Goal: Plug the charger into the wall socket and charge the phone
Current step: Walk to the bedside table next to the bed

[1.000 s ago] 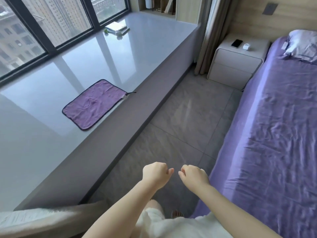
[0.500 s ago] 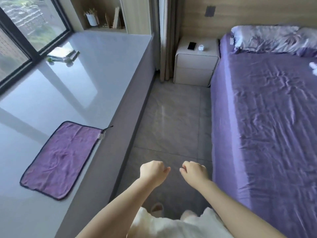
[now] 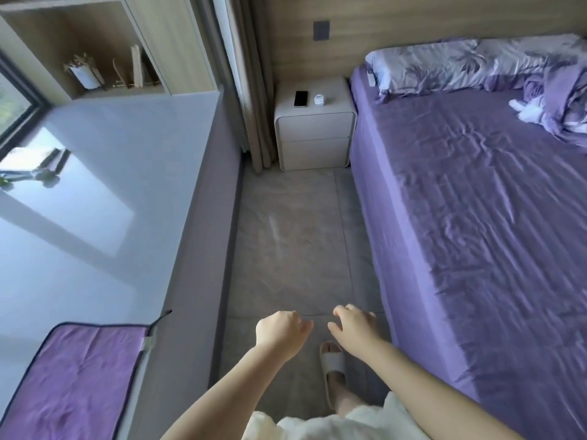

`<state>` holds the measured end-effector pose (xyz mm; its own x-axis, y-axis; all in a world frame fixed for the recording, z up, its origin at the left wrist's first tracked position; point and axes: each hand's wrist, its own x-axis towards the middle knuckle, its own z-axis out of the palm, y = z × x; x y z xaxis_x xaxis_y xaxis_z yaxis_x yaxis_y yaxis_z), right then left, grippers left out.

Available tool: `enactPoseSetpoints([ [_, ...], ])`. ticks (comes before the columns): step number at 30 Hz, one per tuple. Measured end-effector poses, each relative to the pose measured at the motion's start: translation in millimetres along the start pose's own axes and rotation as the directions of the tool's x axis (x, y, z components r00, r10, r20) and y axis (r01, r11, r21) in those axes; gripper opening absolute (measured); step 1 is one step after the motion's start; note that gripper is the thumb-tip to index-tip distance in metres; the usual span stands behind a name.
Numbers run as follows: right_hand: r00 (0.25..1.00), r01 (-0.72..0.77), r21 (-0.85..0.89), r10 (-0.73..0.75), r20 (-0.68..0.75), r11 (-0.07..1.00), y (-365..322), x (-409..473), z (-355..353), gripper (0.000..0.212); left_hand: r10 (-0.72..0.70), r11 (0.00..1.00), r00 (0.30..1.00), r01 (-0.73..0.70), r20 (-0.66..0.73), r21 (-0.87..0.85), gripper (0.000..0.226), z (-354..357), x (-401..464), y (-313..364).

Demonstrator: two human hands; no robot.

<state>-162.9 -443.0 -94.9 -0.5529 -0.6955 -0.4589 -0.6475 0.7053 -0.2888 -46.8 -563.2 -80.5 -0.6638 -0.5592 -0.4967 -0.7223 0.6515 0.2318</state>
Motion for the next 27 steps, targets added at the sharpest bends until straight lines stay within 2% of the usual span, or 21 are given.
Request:
enactPoseSetpoints([
  [14,0.995,0.100,-0.140,-0.098,0.017,0.985,25,178,-133,0.040,-0.102,0.994,0.994,0.100,-0.047,-0.042,0.038,-107,178,50],
  [17,0.995,0.095,-0.146,-0.094,0.011,0.985,29,208,-150,0.039,-0.091,0.995,0.994,0.089,-0.056,-0.035,0.034,-128,212,56],
  [27,1.000,0.003,-0.093,-0.005,-0.021,0.996,12,334,-213,0.039,0.046,0.998,0.997,-0.043,-0.060,0.044,0.041,-204,349,56],
])
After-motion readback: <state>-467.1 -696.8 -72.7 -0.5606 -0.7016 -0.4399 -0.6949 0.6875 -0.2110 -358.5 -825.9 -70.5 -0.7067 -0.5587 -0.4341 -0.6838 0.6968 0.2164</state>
